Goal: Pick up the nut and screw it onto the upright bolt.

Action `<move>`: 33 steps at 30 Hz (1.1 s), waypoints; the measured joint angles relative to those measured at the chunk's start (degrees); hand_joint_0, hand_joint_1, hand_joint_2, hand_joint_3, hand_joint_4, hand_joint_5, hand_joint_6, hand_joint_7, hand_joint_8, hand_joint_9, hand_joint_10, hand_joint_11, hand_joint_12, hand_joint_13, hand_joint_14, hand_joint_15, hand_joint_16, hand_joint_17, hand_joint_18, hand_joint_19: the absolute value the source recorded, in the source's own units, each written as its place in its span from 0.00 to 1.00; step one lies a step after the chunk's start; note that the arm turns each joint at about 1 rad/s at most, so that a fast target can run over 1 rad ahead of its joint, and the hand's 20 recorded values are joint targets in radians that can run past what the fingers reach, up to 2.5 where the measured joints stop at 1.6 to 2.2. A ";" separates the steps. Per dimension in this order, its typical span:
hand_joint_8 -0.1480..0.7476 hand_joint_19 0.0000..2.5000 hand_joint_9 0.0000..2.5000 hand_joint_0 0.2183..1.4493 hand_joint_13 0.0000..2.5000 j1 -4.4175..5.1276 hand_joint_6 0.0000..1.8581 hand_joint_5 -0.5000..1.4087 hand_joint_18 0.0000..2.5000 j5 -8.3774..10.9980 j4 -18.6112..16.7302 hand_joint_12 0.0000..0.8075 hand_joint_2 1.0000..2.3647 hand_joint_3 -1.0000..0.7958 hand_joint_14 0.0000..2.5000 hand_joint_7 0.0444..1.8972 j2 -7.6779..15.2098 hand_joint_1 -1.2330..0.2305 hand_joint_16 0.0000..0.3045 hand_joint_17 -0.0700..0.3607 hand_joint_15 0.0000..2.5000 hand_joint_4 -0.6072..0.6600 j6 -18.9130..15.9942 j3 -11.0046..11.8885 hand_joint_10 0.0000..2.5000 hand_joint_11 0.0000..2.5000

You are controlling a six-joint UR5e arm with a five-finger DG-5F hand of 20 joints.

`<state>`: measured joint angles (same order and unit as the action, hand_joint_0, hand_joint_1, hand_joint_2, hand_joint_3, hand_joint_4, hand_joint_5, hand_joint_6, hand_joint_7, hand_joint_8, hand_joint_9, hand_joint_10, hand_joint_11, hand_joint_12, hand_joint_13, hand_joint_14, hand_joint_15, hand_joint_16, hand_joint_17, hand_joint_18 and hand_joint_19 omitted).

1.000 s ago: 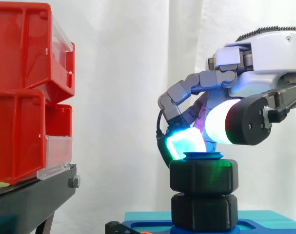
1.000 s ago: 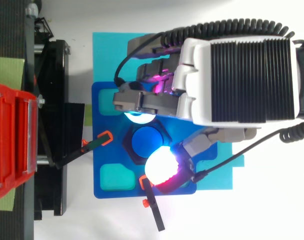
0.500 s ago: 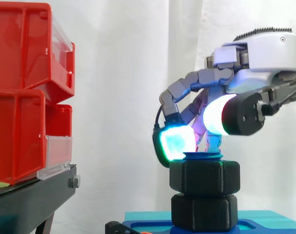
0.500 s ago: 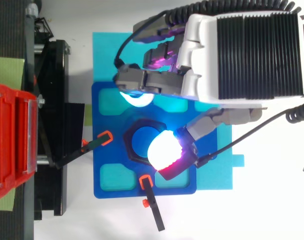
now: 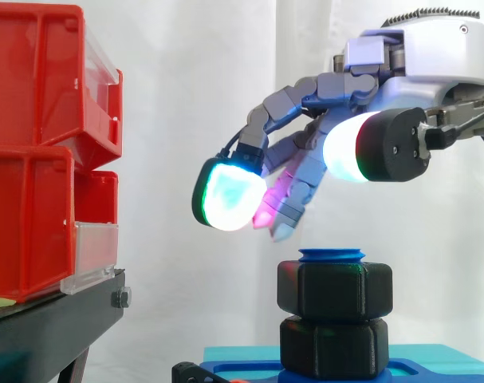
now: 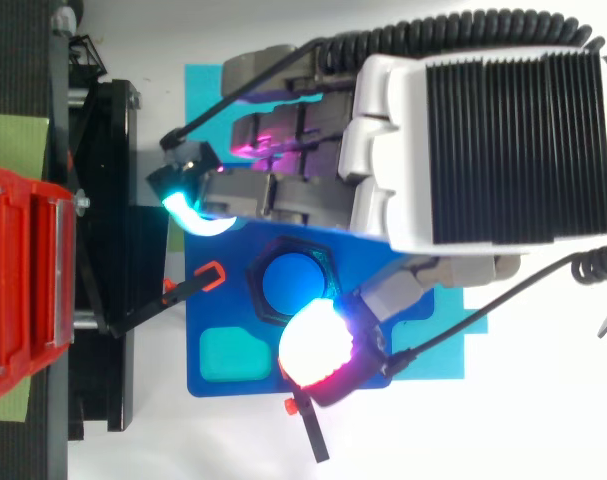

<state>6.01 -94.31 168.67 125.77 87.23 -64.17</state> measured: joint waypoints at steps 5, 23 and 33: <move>0.36 0.00 0.25 0.22 0.26 1.12 0.27 0.20 0.13 1.23 -0.06 0.24 0.00 0.28 0.00 0.25 0.00 0.61 0.07 0.28 0.00 0.71 0.04 0.01 0.00 0.00; 0.36 0.00 0.24 0.21 0.26 2.88 0.27 0.23 0.11 3.42 0.14 0.25 0.00 0.28 0.00 0.34 0.00 0.61 0.06 0.26 0.00 0.71 -0.19 -1.60 0.00 0.00; 0.39 0.00 0.27 0.22 0.29 2.89 0.27 0.24 0.14 3.43 0.48 0.24 0.00 0.28 0.00 0.46 0.00 0.60 0.05 0.25 0.00 0.72 -0.21 -1.66 0.00 0.00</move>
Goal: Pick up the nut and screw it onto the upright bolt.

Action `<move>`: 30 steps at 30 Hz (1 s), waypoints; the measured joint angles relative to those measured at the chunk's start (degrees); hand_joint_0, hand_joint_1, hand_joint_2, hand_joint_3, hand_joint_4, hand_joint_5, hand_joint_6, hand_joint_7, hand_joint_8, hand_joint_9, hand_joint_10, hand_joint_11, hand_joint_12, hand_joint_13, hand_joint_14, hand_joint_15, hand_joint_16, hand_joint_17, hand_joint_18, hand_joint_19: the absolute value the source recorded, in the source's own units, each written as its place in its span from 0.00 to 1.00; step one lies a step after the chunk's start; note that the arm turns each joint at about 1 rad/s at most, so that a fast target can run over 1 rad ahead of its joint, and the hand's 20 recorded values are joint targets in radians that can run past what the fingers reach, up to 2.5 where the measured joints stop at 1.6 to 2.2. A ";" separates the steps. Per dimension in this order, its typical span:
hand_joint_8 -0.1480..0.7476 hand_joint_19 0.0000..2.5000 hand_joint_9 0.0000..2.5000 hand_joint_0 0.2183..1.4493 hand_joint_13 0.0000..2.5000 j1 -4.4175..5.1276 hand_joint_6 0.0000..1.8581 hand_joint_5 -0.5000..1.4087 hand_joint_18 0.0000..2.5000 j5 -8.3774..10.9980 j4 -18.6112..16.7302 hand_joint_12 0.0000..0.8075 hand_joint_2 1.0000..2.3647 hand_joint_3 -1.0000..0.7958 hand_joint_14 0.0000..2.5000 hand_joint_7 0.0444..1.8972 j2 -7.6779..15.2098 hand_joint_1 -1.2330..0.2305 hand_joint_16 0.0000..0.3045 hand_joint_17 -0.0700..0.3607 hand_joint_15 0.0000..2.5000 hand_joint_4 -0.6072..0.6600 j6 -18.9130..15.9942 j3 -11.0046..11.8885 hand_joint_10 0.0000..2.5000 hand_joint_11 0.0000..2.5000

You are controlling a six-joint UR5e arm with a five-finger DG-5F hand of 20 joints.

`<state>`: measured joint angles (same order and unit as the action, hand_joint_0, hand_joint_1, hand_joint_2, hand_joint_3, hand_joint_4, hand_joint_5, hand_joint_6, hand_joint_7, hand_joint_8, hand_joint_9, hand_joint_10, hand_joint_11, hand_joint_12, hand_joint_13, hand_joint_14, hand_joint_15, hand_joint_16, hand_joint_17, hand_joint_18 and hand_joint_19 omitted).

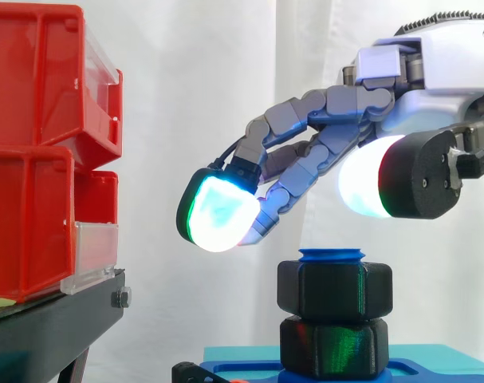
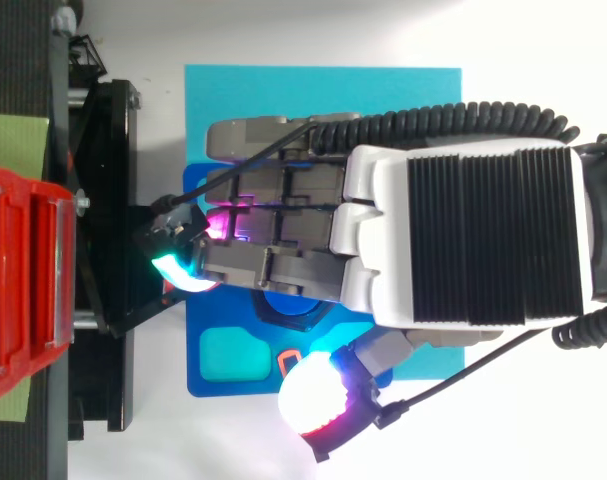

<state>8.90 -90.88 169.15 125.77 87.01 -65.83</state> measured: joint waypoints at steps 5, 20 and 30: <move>0.39 0.00 0.28 0.22 0.30 0.00 0.27 0.24 0.15 0.00 0.45 0.24 0.00 0.28 0.00 0.49 0.01 0.60 0.05 0.25 0.00 0.72 0.00 -0.05 0.00 0.00; 0.41 0.00 0.32 0.23 0.32 -0.02 0.27 0.24 0.17 -0.27 1.44 0.24 0.00 0.28 0.00 0.51 0.05 0.60 0.05 0.25 0.00 0.72 0.00 -0.13 0.00 0.00; 0.41 0.00 0.33 0.23 0.33 0.00 0.27 0.25 0.17 -0.45 -0.21 0.23 0.00 0.28 0.00 0.57 0.01 0.60 0.05 0.24 0.00 0.71 0.00 -1.75 0.00 0.00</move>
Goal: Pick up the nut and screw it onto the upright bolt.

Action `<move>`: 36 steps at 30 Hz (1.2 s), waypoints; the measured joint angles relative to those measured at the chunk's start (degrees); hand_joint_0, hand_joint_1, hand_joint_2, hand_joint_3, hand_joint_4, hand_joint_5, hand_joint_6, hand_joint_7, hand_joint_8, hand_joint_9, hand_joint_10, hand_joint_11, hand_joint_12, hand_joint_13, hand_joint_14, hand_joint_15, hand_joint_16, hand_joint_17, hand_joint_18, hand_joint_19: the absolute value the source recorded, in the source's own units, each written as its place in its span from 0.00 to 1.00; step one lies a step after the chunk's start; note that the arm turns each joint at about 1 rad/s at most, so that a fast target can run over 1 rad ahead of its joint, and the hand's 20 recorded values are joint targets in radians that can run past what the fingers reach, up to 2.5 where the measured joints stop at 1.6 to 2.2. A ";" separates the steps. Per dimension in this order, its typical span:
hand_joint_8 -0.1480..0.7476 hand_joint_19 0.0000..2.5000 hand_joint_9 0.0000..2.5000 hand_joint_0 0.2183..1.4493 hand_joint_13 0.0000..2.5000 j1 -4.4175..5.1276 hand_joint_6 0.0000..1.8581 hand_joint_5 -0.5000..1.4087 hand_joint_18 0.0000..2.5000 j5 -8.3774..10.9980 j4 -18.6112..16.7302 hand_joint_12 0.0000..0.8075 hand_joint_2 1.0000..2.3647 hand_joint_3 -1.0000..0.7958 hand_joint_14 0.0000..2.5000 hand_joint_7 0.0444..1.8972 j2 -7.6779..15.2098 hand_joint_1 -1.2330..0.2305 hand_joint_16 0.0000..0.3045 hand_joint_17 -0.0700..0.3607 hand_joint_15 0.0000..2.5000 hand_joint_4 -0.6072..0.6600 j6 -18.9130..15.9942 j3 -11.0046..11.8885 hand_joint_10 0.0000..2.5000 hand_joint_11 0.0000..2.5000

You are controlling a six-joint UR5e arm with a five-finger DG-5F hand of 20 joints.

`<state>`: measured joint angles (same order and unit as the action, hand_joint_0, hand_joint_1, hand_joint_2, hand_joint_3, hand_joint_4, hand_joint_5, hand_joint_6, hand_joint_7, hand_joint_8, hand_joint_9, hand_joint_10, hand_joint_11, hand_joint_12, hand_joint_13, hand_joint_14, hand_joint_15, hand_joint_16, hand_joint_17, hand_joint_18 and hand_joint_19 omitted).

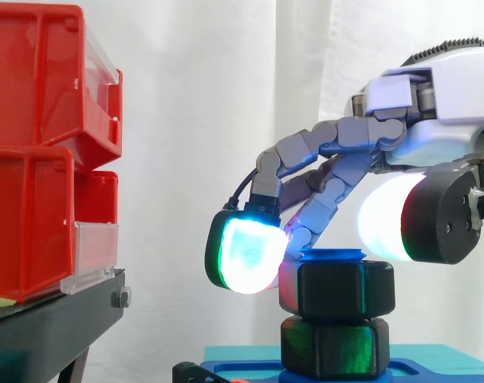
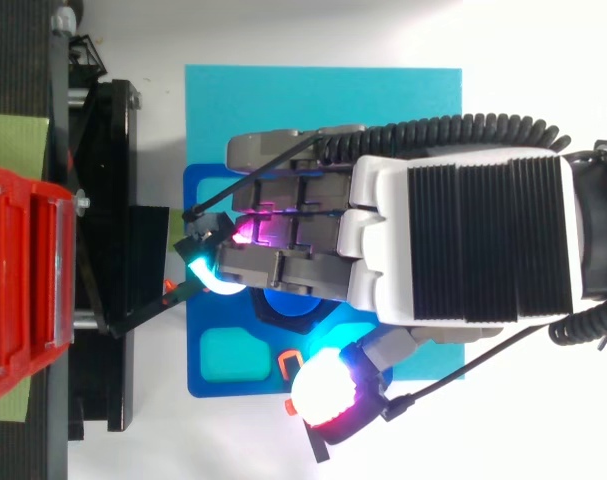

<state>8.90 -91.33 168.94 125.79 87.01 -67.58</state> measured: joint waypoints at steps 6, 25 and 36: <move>0.41 0.00 0.34 0.23 0.34 -0.01 0.27 0.26 0.18 -0.07 -0.33 0.23 0.00 0.28 0.00 0.65 0.00 0.60 0.05 0.24 0.00 0.68 0.00 -0.04 0.00 0.00; 0.44 0.00 0.40 0.24 0.37 -0.55 0.27 0.27 0.22 -0.14 -0.26 0.21 0.00 0.28 0.00 0.81 -0.01 0.58 0.04 0.22 0.00 0.63 0.00 -0.04 0.00 0.00; 0.44 0.00 0.54 0.25 0.42 -1.34 0.31 0.29 0.26 -0.94 -0.45 0.17 0.00 0.28 0.00 0.79 -0.01 0.58 0.03 0.21 0.00 0.55 0.00 -0.03 0.00 0.00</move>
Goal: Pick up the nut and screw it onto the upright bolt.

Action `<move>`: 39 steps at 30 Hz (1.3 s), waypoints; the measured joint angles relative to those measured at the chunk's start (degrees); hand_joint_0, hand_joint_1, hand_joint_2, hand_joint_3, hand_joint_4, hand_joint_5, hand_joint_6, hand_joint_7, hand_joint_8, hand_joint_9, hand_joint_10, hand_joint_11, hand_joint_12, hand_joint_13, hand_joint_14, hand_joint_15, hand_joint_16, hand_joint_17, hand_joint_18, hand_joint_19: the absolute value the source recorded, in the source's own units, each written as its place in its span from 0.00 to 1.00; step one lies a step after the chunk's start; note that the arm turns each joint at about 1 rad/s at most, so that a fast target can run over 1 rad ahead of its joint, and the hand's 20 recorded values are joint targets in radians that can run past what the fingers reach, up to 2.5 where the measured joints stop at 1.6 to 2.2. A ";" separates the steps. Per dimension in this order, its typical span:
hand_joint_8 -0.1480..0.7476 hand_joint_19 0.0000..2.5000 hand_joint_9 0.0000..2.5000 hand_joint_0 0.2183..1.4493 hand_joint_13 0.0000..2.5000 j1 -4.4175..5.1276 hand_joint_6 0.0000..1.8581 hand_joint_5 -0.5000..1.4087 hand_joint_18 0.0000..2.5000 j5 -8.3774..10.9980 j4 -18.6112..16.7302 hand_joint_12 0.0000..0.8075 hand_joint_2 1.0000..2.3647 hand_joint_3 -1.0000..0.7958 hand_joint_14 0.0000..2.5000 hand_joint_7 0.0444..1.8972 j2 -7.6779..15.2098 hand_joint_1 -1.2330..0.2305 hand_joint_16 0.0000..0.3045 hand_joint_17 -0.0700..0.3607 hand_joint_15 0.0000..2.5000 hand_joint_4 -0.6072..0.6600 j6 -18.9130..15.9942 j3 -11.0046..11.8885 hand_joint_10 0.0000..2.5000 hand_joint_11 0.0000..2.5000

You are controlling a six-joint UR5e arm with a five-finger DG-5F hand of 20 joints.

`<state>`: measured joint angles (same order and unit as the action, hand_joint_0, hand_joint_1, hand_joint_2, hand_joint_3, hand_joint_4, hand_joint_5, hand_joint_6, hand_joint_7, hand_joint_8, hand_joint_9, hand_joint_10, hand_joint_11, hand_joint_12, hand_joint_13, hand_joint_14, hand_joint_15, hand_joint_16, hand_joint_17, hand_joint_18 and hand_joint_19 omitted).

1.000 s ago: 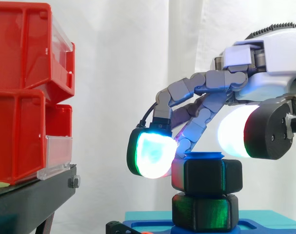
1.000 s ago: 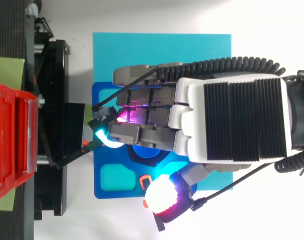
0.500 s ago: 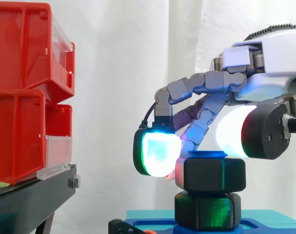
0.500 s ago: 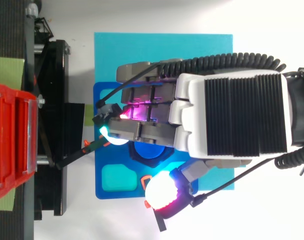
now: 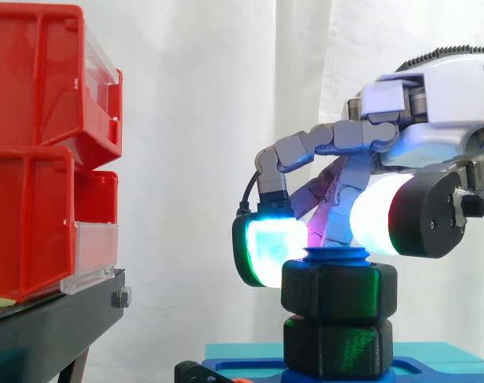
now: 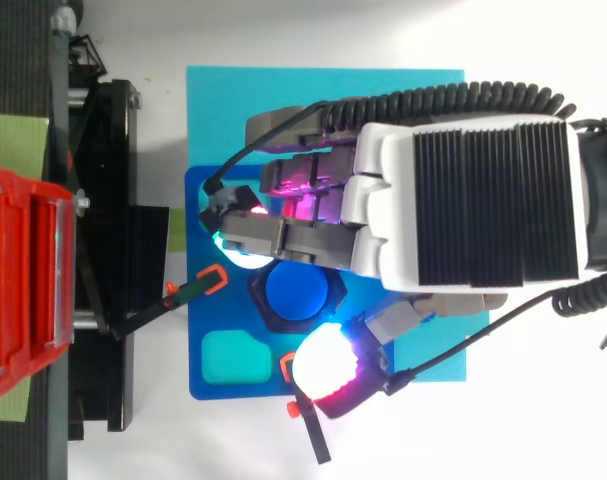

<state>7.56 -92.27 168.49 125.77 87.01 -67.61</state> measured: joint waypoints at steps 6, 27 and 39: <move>0.41 0.02 0.62 0.25 0.46 -0.54 0.30 0.30 0.30 -0.32 0.00 0.15 0.00 0.28 0.00 0.81 0.00 0.59 0.02 0.20 0.00 0.53 0.00 0.01 0.00 0.00; 0.45 0.03 0.61 0.25 0.44 -2.62 0.27 0.27 0.29 -2.53 3.83 0.17 0.00 0.28 0.00 0.64 -0.01 0.61 0.04 0.22 0.00 0.65 0.15 4.86 0.00 0.02; 0.41 0.02 0.44 0.23 0.37 -2.30 0.27 0.22 0.24 -2.63 5.40 0.20 0.00 0.28 0.00 0.32 0.01 0.61 0.06 0.25 0.00 0.66 1.43 7.20 0.00 0.00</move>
<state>5.26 -94.90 173.89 125.78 88.45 -60.41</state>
